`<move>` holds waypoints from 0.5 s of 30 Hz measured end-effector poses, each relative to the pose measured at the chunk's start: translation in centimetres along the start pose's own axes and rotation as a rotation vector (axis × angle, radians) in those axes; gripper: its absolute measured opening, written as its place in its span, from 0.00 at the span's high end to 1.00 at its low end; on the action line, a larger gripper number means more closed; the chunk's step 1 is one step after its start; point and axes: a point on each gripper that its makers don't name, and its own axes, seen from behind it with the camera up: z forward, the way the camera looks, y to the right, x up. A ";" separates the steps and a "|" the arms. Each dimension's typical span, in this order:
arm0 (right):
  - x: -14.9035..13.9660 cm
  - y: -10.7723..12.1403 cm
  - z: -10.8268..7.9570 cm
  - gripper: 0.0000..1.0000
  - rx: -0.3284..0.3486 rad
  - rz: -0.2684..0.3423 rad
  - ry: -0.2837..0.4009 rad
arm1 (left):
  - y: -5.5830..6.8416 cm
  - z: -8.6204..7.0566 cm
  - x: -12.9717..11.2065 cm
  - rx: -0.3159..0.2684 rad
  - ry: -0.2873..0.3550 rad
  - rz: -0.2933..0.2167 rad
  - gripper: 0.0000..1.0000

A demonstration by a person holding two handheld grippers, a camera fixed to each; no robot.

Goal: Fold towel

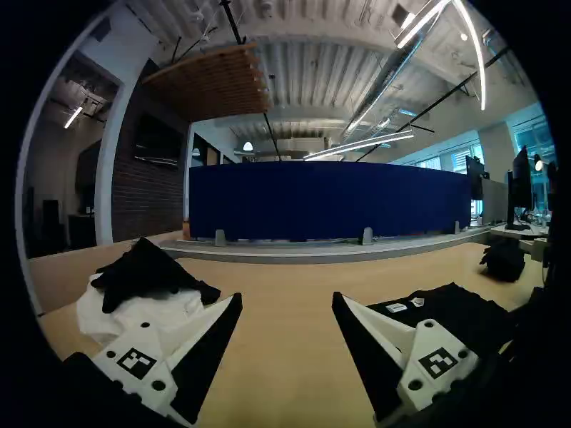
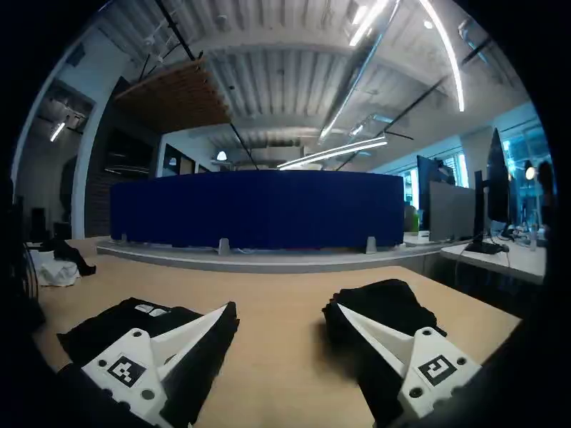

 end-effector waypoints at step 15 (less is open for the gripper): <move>0.1 0.1 0.0 0.00 0.000 0.000 0.000 | 0.2 -0.2 0.0 -0.003 0.000 -0.001 0.07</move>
